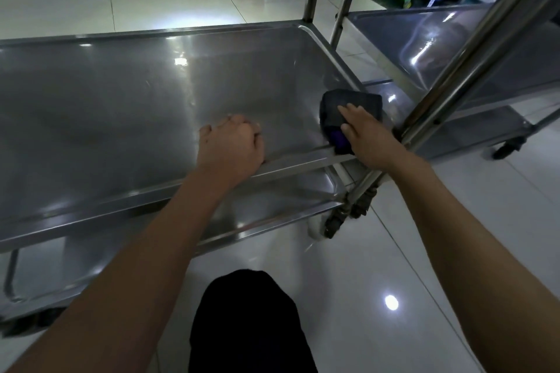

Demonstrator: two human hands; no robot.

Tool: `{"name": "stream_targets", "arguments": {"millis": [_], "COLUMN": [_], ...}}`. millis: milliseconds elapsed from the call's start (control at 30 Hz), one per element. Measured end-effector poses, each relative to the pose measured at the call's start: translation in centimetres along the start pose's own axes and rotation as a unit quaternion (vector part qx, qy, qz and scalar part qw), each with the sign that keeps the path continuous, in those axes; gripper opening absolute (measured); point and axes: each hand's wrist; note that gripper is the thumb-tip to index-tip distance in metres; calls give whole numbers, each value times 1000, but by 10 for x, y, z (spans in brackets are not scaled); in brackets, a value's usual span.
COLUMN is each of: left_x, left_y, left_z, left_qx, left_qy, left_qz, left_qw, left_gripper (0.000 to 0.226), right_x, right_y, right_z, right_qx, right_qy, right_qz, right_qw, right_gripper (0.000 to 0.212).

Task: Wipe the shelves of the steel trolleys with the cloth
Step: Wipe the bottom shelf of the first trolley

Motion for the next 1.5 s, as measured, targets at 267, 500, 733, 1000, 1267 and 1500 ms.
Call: {"name": "stream_targets", "arguments": {"millis": [267, 500, 733, 1000, 1267, 1500], "left_x": [9, 48, 105, 156, 181, 174], "left_y": [-6, -24, -51, -60, -64, -65], "left_z": [-10, -35, -91, -134, -158, -155], "left_qx": [15, 23, 32, 32, 27, 49], "left_qy": [22, 6, -21, -50, -60, -72], "left_qz": [-40, 7, 79, 98, 81, 102], "left_qw": [999, 1000, 996, 993, 995, 991], "left_gripper": [34, 32, 36, 36, 50, 57], "right_x": [31, 49, 61, 81, 94, 105], "right_y": [23, 50, 75, 99, 97, 91], "right_z": [-61, -134, -189, -254, -275, -263], "right_qx": [16, -5, -2, 24, -5, -20], "right_qy": [-12, -58, -111, -138, -187, -214], "right_qz": [37, 32, 43, 66, 26, 22], "right_qw": [999, 998, 993, 988, 982, 976], "right_gripper": [50, 50, 50, 51, 51, 60]}}
Point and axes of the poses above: each hand's wrist, its own x-axis away from the middle knuckle, its own y-axis out of the palm, z = x × y, and after that the axes turned 4 degrees about y, right-handed
